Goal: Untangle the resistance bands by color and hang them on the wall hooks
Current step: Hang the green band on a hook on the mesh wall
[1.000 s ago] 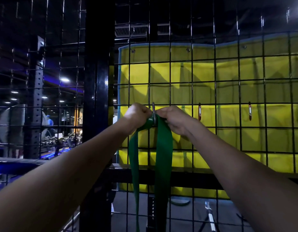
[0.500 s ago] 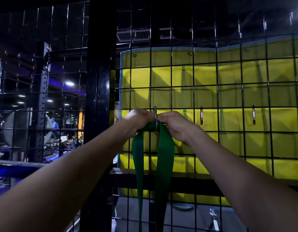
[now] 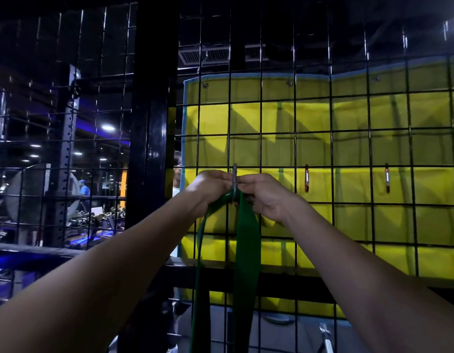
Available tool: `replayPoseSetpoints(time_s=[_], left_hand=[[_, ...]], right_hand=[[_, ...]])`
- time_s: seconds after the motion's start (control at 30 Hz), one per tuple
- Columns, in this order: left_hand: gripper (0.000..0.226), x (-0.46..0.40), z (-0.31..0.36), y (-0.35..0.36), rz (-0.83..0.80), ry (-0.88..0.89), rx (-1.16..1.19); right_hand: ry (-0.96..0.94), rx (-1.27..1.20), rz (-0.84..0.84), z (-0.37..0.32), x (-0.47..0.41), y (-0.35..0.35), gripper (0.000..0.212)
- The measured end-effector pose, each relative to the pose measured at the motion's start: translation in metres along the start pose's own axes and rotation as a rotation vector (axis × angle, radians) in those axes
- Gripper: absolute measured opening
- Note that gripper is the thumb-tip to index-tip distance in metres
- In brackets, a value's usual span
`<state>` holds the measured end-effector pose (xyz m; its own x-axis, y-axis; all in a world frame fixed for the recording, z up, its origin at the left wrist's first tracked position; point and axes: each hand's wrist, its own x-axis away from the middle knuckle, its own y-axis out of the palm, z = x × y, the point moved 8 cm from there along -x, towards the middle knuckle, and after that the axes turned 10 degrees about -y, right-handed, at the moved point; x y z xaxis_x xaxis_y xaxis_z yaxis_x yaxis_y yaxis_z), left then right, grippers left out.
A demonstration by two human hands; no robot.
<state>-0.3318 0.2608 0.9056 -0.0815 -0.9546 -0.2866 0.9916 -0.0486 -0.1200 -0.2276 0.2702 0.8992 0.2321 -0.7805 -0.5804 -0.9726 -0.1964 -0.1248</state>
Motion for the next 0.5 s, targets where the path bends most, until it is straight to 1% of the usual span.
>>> replayPoseSetpoints(time_s=[0.1,0.27,0.33,0.4,0.5], left_hand=[[0.026,-0.001,0.001,0.0,0.018,0.021,-0.017],[0.028,0.0,0.008,-0.001,0.108,0.076,-0.192],[0.028,-0.001,0.01,0.0,0.117,0.086,-0.237],[0.028,-0.001,0.01,0.001,0.112,0.095,-0.252],[0.029,-0.003,0.01,0.001,0.118,0.118,-0.231]], right_hand=[[0.0,0.046,-0.004,0.0,-0.001,0.0,0.023],[0.013,0.201,-0.042,-0.007,-0.001,0.002,0.023],[0.034,0.304,-0.08,-0.011,-0.001,0.002,0.021],[0.042,0.46,-0.114,-0.016,-0.001,0.003,0.018],[-0.005,0.647,-0.123,-0.023,0.0,0.005,0.018]])
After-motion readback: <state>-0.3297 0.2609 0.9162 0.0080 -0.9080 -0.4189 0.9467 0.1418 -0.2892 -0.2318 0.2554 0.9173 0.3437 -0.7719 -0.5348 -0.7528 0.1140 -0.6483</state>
